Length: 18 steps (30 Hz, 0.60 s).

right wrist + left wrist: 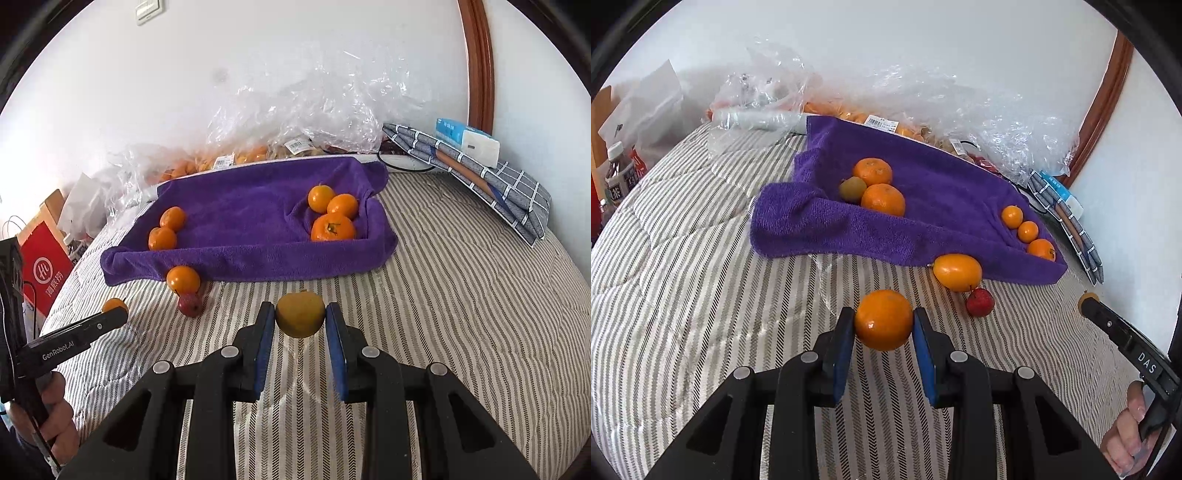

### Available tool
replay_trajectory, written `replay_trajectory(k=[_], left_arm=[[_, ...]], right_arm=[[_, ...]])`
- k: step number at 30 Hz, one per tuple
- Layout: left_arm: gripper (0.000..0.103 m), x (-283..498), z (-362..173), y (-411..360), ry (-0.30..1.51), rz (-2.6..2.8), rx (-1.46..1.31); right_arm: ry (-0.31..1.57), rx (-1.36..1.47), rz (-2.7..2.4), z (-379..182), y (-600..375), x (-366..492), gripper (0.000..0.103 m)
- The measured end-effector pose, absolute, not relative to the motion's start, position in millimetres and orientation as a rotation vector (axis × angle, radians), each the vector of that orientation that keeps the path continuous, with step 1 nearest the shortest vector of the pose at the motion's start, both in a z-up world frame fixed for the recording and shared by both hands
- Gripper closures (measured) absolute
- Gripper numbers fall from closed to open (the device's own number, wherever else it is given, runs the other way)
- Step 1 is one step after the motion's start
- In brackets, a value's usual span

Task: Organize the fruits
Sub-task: 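Carry the orange and the yellow fruit over onto the purple towel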

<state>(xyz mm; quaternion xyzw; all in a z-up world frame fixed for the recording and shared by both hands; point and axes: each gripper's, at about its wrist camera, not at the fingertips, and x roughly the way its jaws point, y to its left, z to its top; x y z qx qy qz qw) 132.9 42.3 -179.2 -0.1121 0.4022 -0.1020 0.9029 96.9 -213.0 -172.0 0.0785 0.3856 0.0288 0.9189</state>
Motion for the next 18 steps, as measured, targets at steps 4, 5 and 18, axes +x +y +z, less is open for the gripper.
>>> replay_trajectory(k=[4,5,18], left_arm=[[0.073,140.1,-165.7,47.9,0.812,-0.180,-0.194],[0.073,143.4,-162.0,49.6,0.808,-0.170,-0.188],[0.073,196.0,-105.7,46.3,0.684,-0.195,-0.161]], right_arm=[[0.785,0.178,0.055,-168.3,-219.3,109.9,0.075],[0.782,0.180,0.054,-167.5,-221.0,113.3,0.075],[0.704,0.180,0.037,-139.4,-230.1,161.6,0.075]])
